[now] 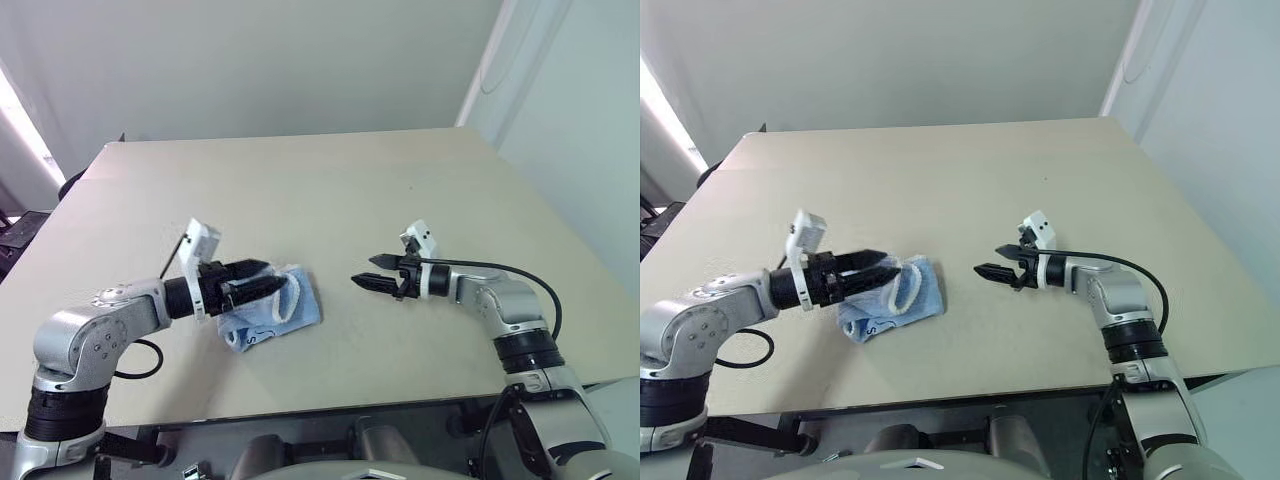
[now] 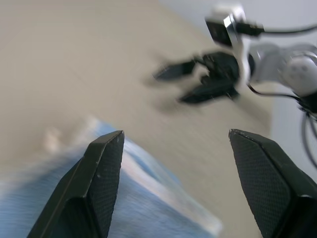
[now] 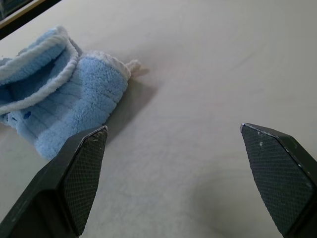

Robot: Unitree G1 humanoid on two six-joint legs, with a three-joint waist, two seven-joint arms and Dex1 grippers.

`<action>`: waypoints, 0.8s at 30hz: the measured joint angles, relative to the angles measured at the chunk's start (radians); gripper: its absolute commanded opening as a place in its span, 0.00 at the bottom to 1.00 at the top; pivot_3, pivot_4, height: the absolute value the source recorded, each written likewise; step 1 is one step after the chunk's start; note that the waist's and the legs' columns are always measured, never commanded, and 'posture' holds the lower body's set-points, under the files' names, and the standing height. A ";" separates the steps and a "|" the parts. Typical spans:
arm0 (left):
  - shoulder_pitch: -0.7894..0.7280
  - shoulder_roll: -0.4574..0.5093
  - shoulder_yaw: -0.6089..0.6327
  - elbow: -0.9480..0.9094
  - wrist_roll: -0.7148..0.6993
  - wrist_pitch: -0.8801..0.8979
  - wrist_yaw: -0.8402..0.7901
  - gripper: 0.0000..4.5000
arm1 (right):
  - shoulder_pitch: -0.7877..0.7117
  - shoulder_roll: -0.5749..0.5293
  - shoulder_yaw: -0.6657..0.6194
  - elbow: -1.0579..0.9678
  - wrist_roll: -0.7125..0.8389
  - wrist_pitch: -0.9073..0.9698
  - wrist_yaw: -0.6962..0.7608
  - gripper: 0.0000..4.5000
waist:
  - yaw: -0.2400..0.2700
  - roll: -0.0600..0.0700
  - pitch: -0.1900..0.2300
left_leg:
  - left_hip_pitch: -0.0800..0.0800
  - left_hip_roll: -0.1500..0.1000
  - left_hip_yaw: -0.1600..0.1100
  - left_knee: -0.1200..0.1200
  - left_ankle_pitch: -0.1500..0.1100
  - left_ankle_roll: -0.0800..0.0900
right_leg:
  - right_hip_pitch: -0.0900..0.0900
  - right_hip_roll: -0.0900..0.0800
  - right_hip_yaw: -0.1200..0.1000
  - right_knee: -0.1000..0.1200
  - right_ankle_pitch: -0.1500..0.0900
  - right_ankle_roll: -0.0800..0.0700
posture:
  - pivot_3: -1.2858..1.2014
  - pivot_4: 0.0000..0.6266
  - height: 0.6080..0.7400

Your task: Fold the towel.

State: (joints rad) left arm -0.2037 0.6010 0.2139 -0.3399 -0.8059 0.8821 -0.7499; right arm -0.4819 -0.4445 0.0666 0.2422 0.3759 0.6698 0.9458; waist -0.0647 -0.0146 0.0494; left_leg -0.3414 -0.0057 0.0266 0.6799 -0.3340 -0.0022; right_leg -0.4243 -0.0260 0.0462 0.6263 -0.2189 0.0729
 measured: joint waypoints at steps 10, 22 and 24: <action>0.061 0.002 -0.087 0.131 0.203 -0.305 -0.113 0.79 | 0.000 0.012 -0.037 0.001 0.001 -0.042 -0.032 1.00 | -0.001 0.000 0.000 | 0.000 0.000 0.001 0.000 0.000 0.000 | 0.000 0.000 0.000 -0.001 0.000 0.000 | 0.52 0.00 1.00; -0.019 -0.201 -0.280 0.566 0.460 -0.681 -0.150 0.79 | 0.004 0.003 -0.040 -0.006 0.003 -0.027 -0.024 1.00 | 0.024 0.002 -0.001 | 0.002 0.000 0.001 0.002 0.000 0.000 | 0.003 0.000 0.000 0.002 0.001 0.001 | 0.52 0.00 1.00; -0.030 -0.225 -0.280 0.600 0.478 -0.720 -0.141 0.79 | 0.005 -0.001 -0.037 -0.016 0.010 -0.016 -0.004 1.00 | 0.027 0.004 -0.002 | 0.003 0.000 0.001 0.003 0.000 0.000 | 0.003 0.000 0.000 0.002 0.001 0.002 | 0.52 0.00 1.00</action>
State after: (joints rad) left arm -0.2332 0.3762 -0.0659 0.2604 -0.3280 0.1624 -0.8914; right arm -0.4773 -0.4456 0.0298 0.2266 0.3860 0.6533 0.9415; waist -0.0377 -0.0110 0.0472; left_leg -0.3388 -0.0058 0.0273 0.6827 -0.3339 -0.0019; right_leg -0.4211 -0.0262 0.0463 0.6282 -0.2178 0.0744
